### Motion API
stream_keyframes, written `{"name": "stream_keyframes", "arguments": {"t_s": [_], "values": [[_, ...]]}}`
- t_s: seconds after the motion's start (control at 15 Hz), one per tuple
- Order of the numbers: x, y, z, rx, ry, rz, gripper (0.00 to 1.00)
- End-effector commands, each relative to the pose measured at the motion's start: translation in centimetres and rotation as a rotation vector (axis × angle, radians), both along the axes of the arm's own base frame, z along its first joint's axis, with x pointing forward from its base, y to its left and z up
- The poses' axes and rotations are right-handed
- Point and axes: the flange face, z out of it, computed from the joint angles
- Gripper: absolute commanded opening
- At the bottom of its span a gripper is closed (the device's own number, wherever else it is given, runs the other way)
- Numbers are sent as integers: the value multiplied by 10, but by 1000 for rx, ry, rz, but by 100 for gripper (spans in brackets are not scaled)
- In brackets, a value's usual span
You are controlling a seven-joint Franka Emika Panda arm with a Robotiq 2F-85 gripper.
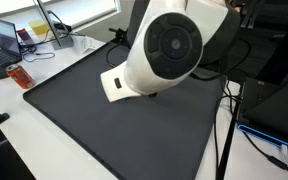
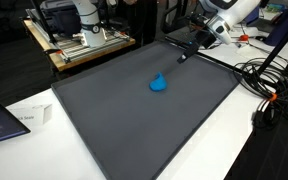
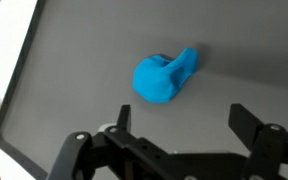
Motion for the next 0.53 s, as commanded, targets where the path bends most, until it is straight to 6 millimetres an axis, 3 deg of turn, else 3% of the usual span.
{"name": "stream_keyframes", "arguments": {"t_s": [0.0, 0.47], "values": [[1, -11, 15, 133, 55, -61, 100], [17, -53, 27, 371, 34, -222, 100]]}}
